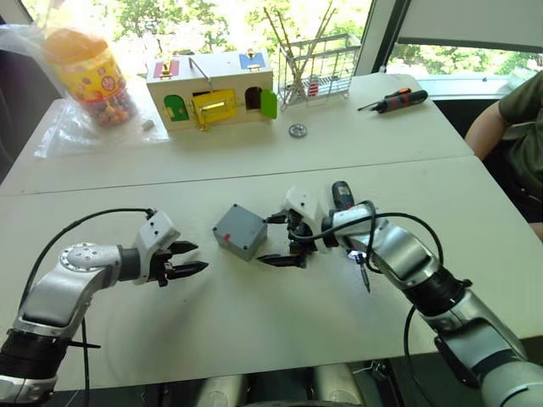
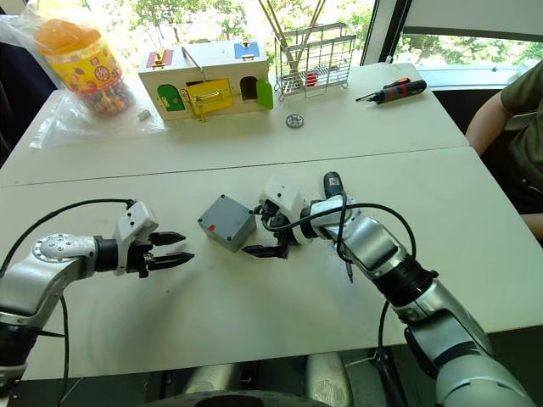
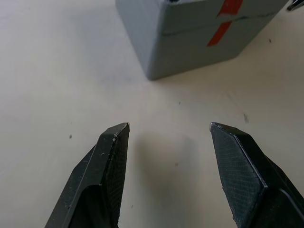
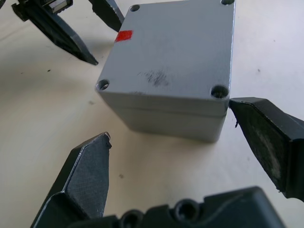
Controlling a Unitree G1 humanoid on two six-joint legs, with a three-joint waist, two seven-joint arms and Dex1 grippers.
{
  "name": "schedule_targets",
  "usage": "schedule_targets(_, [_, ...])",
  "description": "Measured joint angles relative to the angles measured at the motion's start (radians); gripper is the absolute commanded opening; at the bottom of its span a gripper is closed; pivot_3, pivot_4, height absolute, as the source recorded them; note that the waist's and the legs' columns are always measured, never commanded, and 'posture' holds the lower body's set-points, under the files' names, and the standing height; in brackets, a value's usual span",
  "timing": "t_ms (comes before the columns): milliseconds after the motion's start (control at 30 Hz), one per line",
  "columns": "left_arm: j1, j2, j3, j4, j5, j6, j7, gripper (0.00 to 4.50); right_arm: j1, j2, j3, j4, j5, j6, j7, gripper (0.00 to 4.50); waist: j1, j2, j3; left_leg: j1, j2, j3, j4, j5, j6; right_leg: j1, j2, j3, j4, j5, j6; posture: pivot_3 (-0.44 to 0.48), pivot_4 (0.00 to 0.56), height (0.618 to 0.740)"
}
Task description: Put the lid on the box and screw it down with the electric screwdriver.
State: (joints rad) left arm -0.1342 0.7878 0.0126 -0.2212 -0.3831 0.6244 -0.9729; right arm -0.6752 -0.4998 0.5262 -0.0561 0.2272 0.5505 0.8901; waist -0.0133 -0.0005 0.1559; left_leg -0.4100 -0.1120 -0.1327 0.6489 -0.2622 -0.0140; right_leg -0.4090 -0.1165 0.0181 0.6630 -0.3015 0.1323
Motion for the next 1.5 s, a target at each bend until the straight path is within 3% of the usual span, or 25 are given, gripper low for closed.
schedule_targets(133, [-0.03, -0.058, -0.013, -0.001, 0.004, -0.001, 0.056, 2.76, -0.005, 0.035, 0.0, 0.04, -0.033, -0.032, 0.032, 4.49, -0.001, 0.0, 0.0, 0.0, 0.0, 0.0, -0.001, 0.0, 0.0, -0.001, 0.0, -0.001, 0.0, 0.0, 0.0, 0.0, 0.15, 0.74])
schedule_targets(233, [-0.064, -0.093, -0.015, 0.033, 0.006, -0.001, 0.086, 2.76, 0.015, 0.025, -0.004, -0.03, -0.037, 0.026, 0.04, 4.49, -0.002, 0.0, 0.0, 0.0, 0.0, 0.0, -0.001, 0.0, 0.0, 0.0, 0.0, -0.001, 0.0, 0.0, 0.0, 0.0, 0.15, 0.74])
schedule_targets(567, [-0.103, -0.096, -0.017, 0.106, 0.029, -0.011, 0.098, 2.76, 0.093, 0.039, -0.022, -0.184, -0.035, 0.229, 0.018, 4.49, -0.001, -0.001, 0.0, 0.0, 0.0, 0.0, 0.0, 0.0, 0.0, 0.0, 0.0, -0.001, 0.0, 0.0, 0.0, 0.0, 0.15, 0.74])
schedule_targets(1067, [-0.185, -0.098, -0.064, 0.217, 0.113, -0.137, 0.043, 2.76, 0.136, 0.043, -0.037, -0.284, -0.024, 0.318, -0.024, 4.49, -0.001, -0.001, 0.0, 0.0, 0.0, 0.0, 0.0, 0.0, 0.0, 0.0, 0.0, -0.001, 0.0, 0.0, 0.0, 0.0, 0.15, 0.74])
schedule_targets(1300, [-0.189, 0.047, -0.008, 0.191, 0.03, -0.072, -0.11, 2.76, 0.2, -0.095, -0.201, -0.446, 0.045, 0.327, -0.016, 4.49, 0.001, -0.001, 0.0, 0.0, 0.0, -0.001, -0.001, 0.0, 0.0, 0.0, 0.0, -0.001, 0.0, 0.0, 0.0, 0.0, 0.15, 0.74])
schedule_targets(1467, [-0.219, 0.121, 0.049, 0.075, -0.079, 0.022, -0.183, 2.76, 0.284, -0.114, -0.284, -0.433, 0.073, 0.302, -0.036, 4.49, 0.002, -0.001, 0.0, 0.0, 0.0, -0.001, -0.001, 0.0, 0.0, 0.0, 0.0, 0.0, 0.0, 0.0, 0.0, 0.0, 0.15, 0.74])
schedule_targets(1500, [-0.225, 0.127, 0.055, 0.039, -0.1, 0.041, -0.187, 2.76, 0.302, -0.114, -0.288, -0.418, 0.072, 0.289, -0.042, 4.25, 0.001, -0.001, 0.0, 0.0, 0.0, -0.001, 0.0, 0.0, 0.0, 0.0, -0.001, 0.0, 0.0, 0.0, 0.0, 0.0, 0.15, 0.74])
